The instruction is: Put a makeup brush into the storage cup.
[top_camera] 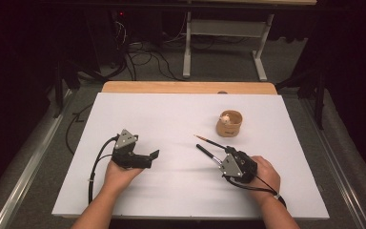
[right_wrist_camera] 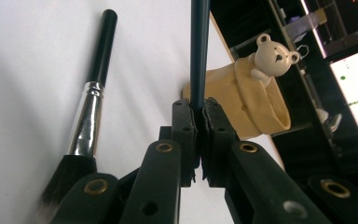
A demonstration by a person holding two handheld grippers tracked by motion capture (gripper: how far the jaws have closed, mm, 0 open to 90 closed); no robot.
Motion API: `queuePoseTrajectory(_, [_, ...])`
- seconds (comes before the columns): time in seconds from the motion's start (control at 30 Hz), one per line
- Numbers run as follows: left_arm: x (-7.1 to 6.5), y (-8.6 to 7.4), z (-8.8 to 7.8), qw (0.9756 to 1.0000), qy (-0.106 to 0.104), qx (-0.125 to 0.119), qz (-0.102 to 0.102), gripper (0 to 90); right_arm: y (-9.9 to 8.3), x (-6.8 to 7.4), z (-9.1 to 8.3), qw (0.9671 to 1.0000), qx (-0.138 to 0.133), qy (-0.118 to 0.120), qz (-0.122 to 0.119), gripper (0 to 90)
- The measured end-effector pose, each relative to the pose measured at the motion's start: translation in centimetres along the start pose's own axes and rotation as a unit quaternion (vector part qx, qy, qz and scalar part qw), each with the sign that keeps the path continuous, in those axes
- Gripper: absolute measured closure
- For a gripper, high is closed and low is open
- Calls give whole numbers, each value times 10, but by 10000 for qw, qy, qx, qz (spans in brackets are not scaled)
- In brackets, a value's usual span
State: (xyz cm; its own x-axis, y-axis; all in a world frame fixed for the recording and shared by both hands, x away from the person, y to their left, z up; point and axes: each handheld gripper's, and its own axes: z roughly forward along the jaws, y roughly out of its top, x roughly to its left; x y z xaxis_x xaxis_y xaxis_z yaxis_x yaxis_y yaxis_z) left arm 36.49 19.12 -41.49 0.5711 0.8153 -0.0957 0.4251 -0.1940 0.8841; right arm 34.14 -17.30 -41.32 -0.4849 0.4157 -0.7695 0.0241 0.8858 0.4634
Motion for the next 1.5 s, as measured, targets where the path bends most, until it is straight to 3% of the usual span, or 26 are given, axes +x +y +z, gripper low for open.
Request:
queuePoseTrajectory(0.2, [-1, -3, -1, 10000, 3, -51, -24, 0, -6, 0, 2, 9988, -47, 202, 435, 874])
queuePoseTrajectory(0.47, [0, -3, -2, 9998, -27, -166, -43, 0, -11, -4, 6, 9917, -202, 406, 1205, 874])
queuePoseTrajectory(0.53, [0, -3, -2, 9998, -43, -205, -66, 0, -12, -4, 6, 9866, -266, 493, 1535, 874])
queuePoseTrajectory(0.7, [-2, -2, -2, 9996, -121, -246, -67, 1, -15, -7, 8, 9780, -390, 735, 1912, 874])
queuePoseTrajectory(0.87, [-3, -1, -3, 9994, -136, -312, -92, 1, -18, -8, 8, 9665, -472, 914, 2353, 875])
queuePoseTrajectory(0.93, [-4, -1, -2, 9992, -188, -332, -118, 1, -19, -9, 8, 9649, -503, 949, 2397, 874])
queuePoseTrajectory(1.0, [-4, -1, -2, 9991, -212, -353, -103, 1, -20, -10, 8, 9590, -552, 1030, 2582, 875])
queuePoseTrajectory(1.17, [-7, 0, -3, 9984, -310, -437, -198, 0, -20, -12, 7, 9516, -641, 1142, 2781, 875])
queuePoseTrajectory(1.27, [-9, 1, -4, 9983, -279, -505, -131, 0, -20, -12, 7, 9443, -724, 1262, 2951, 875])
queuePoseTrajectory(1.33, [-10, 2, -5, 9981, -256, -550, -117, 0, -19, -12, 6, 9432, -775, 1322, 2948, 875])
queuePoseTrajectory(1.4, [-11, 2, -5, 9979, -253, -589, -118, 1, -17, -13, 5, 9383, -841, 1371, 3061, 876])
queuePoseTrajectory(1.47, [-13, 3, -5, 9978, -257, -607, -75, 5, -16, -13, 3, 9389, -893, 1366, 3031, 875])
queuePoseTrajectory(1.5, [-14, 4, -5, 9977, -284, -619, -51, 16, -15, -12, 3, 9374, -898, 1370, 3073, 875])
